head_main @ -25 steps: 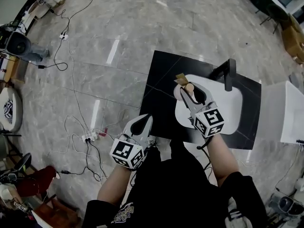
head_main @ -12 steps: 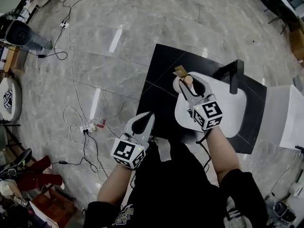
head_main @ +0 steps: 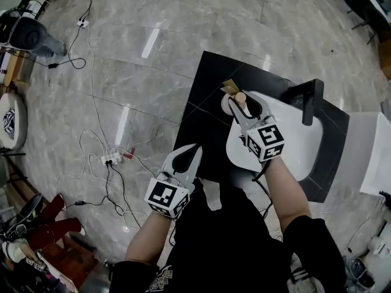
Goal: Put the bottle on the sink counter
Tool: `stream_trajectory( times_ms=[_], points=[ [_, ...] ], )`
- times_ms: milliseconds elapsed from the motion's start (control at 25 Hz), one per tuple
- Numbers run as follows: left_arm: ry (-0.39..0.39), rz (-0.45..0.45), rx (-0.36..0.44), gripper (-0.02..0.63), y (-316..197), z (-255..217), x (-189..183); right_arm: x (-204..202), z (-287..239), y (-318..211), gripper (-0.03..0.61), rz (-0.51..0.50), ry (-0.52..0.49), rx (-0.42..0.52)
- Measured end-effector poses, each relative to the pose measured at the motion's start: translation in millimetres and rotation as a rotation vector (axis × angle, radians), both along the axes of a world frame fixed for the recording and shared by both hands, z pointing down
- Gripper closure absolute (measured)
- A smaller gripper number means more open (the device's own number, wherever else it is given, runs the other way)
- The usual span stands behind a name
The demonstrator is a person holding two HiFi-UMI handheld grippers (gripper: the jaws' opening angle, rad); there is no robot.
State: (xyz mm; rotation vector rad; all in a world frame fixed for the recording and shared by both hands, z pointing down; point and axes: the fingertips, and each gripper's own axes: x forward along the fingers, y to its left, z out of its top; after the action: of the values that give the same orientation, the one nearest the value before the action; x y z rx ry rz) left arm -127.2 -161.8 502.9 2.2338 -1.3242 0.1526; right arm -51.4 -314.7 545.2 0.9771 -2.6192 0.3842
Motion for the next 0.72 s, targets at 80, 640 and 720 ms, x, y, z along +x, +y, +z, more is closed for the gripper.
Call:
stream_trajectory(
  times_ms=[80, 640, 720],
  points=[
    [0.004, -0.001, -0.012, 0.614, -6, 2, -4, -7, 4, -10, 0.413, -0.003, 0.002, -0.009],
    [0.008, -0.018, -0.030, 0.614, -6, 27, 5, -8, 39, -27, 0.413, -0.016, 0.017, -0.014],
    [0.010, -0.025, -0.029, 0.614, -5, 30, 5, -9, 42, -29, 0.411, -0.016, 0.016, -0.008]
  ],
)
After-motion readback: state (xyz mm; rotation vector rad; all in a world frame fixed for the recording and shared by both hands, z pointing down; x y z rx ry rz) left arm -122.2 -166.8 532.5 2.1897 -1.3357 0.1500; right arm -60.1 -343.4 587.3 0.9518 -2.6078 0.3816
